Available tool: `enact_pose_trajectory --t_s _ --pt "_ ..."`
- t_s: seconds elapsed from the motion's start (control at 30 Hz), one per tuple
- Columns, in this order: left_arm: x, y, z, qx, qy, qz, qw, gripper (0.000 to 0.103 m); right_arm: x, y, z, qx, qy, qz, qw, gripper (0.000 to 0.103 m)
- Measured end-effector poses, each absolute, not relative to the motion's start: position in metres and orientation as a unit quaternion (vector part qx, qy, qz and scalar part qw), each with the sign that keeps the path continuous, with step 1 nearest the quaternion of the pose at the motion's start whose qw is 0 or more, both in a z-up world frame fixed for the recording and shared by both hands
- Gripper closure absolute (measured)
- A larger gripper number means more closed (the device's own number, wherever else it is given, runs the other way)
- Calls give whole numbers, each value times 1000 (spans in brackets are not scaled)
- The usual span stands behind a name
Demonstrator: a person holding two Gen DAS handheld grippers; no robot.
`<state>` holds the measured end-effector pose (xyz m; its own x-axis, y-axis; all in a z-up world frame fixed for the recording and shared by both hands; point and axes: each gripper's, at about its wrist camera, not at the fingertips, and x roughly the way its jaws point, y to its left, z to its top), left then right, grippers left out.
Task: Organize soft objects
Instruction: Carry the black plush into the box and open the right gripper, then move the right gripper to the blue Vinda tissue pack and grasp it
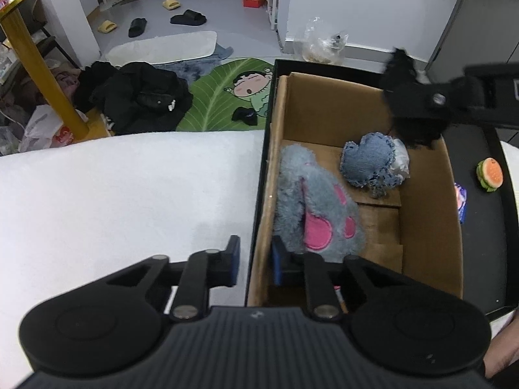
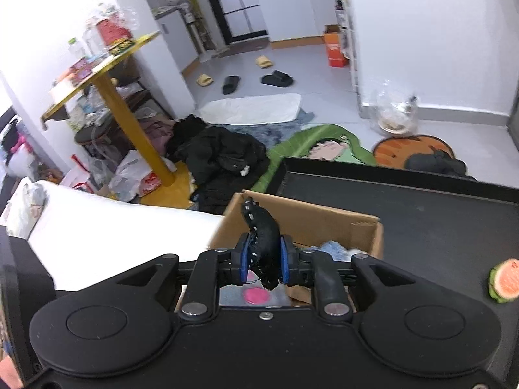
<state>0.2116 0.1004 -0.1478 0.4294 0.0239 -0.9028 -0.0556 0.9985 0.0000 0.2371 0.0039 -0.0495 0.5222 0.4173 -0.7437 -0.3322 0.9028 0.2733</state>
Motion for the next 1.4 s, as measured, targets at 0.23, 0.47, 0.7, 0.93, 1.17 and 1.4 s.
enact_pose_trajectory --t_s 0.23,0.47,0.7,0.93,1.17,1.4 --pt "210 98 -147 -16 532 15 846 92 234 3 -47 46 434 217 873 68" --pt "210 96 -146 -6 532 17 846 91 231 -33 -46 56 433 191 879 63" --pt "209 92 -144 1 529 23 849 91 227 -66 -45 58 440 165 881 60" --pt "205 85 -140 24 517 29 855 90 225 -90 -47 62 444 151 881 59" --pt "205 81 -138 41 513 36 856 87 224 -112 -52 73 449 140 880 50" --pt "203 76 -135 59 507 53 858 65 225 -131 -66 61 464 142 872 42"
